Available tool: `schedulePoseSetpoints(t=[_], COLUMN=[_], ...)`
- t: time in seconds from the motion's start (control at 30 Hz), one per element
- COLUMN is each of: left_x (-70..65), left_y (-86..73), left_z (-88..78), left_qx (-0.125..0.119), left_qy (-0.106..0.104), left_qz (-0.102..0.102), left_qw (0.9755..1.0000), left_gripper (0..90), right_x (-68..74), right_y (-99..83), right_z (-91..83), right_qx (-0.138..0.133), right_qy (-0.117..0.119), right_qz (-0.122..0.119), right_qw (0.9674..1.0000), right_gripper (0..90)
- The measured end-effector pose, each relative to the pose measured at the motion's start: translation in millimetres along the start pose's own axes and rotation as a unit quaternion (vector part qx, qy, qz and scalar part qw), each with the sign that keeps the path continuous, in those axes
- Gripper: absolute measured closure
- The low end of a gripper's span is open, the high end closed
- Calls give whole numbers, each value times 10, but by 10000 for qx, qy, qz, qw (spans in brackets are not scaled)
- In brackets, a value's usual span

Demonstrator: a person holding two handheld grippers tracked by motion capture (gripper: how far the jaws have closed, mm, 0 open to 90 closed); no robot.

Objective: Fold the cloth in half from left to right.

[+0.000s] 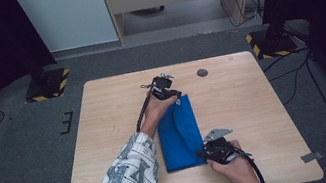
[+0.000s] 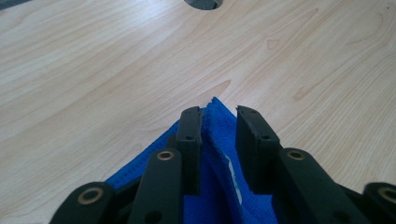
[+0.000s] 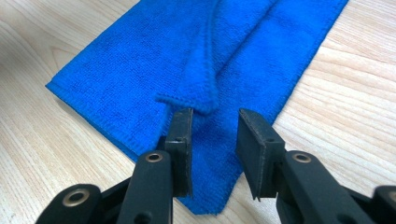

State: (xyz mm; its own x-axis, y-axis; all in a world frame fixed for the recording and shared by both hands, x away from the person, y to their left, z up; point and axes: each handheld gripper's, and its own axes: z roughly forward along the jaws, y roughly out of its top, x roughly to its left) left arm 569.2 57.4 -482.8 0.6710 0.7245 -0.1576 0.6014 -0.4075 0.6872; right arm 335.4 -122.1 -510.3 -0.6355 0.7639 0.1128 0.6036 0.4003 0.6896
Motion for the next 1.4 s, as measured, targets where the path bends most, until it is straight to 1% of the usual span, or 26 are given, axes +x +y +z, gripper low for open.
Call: schedulePoseSetpoints(t=[0.07,0.17,0.23,0.33,0.37,0.47,0.6,0.77,0.9,1.07,1.17,1.23,1.3,1.33,1.37,1.4], left_x=[-22,-42,-42,-43,-45,-49,-43,-33,-35,-33,-27,-26,-30,-31,-34,-37], left_y=[2,0,-8,-20,-22,-23,-21,-14,-3,5,3,2,0,0,0,1], left_z=[16,43,59,79,79,77,67,41,19,-3,-3,-1,3,3,3,3], left_qx=[16,51,102,126,155,170,169,165,133,102,105,118,115,115,119,107], left_qy=[-16,28,34,16,7,7,-14,-26,-8,-5,-16,-25,-40,-53,-58,-55], left_qz=[37,85,98,86,112,124,129,125,132,131,126,125,124,128,137,132], left_qw=[10000,9999,9999,9999,9998,9998,9998,9998,9998,9999,9999,9999,9998,9998,9998,9998], left_gripper=[711,714,728,754,769,814,879,894,894,894,895,896,897,898,898,898], right_x=[-9,-13,-16,4,14,79,193,306,376,451,482,493,499,498,490,477], right_y=[-5,-5,3,22,35,93,182,254,290,308,299,285,272,265,258,250], right_z=[-10,-21,-25,-27,-27,-18,13,56,80,120,165,199,227,237,244,247], right_qx=[9,-5,-25,-42,-54,-148,-198,-235,-277,-301,-241,-170,-109,-71,-40,-7], right_qy=[13,10,8,9,27,81,169,259,332,380,331,288,245,195,161,131], right_qz=[-4,19,-31,-26,-48,-111,-236,-355,-374,-384,-436,-525,-625,-660,-676,-666], right_qw=[10000,10000,10000,10000,10000,9998,9994,9988,9984,9981,9982,9981,9977,9976,9976,9977], right_gripper=[656,657,659,660,660,659,663,675,635,553,520,511,515,534,567,620])
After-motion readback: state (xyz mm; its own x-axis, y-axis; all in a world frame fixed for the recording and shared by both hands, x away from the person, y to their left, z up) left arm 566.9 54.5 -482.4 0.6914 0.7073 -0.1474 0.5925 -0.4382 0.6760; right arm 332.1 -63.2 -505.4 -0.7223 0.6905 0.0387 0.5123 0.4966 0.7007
